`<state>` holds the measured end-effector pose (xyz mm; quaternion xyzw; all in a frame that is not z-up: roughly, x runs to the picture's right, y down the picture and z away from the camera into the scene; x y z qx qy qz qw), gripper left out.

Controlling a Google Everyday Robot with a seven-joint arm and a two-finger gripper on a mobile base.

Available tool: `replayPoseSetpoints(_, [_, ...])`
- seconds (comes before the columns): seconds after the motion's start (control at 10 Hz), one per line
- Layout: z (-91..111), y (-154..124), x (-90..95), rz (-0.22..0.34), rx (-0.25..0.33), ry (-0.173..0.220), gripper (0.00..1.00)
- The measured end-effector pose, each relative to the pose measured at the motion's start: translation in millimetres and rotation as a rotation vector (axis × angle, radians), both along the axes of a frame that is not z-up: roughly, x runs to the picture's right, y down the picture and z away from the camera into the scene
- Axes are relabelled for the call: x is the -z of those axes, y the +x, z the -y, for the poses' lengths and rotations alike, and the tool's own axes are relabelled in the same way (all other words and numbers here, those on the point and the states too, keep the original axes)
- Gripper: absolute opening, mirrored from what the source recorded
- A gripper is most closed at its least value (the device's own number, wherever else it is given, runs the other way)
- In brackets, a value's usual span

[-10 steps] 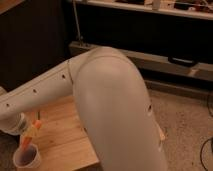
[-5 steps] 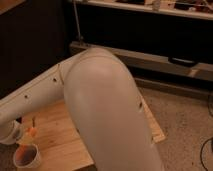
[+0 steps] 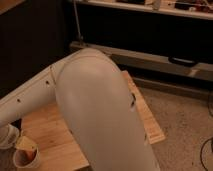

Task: Place the pepper in the ceramic cup

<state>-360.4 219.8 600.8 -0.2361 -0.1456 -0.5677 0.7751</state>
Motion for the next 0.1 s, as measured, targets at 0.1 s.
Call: replayPoseSetpoints(0.1, [-1.2, -1.7, 1.3, 0.003, 0.005, 0.003, 0.73])
